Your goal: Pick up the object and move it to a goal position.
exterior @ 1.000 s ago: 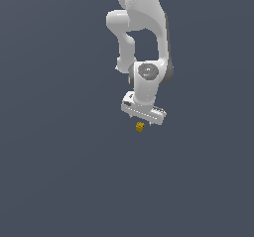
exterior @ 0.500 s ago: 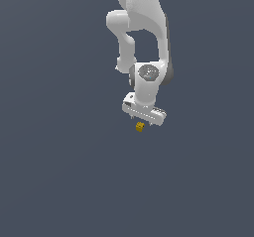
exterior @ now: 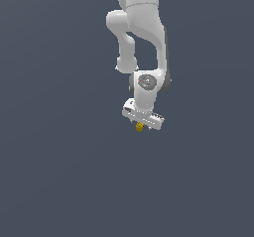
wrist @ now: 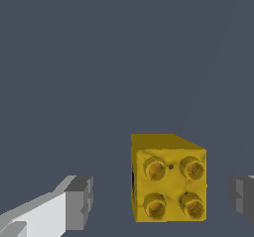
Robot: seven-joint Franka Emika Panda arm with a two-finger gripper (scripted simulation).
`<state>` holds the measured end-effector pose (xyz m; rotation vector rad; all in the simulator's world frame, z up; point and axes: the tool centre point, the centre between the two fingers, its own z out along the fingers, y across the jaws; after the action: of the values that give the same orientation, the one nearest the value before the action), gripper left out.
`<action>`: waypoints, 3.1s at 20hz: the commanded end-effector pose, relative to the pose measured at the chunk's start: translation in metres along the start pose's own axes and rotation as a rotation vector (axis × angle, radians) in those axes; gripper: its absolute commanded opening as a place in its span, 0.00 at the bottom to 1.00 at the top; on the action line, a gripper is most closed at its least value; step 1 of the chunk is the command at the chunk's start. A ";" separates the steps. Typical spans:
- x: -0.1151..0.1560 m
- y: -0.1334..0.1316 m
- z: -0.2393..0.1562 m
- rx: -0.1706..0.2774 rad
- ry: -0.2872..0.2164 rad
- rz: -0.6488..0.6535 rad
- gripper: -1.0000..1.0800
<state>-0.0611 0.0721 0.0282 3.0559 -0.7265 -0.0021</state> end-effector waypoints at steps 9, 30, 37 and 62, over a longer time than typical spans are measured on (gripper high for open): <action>0.001 -0.001 0.006 0.001 0.001 0.000 0.00; 0.055 -0.006 -0.023 0.001 0.001 0.000 0.00; 0.102 -0.011 -0.047 0.001 0.001 0.000 0.00; 0.210 -0.025 -0.099 0.001 0.001 0.000 0.00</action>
<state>0.1350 0.0006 0.1254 3.0560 -0.7273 -0.0008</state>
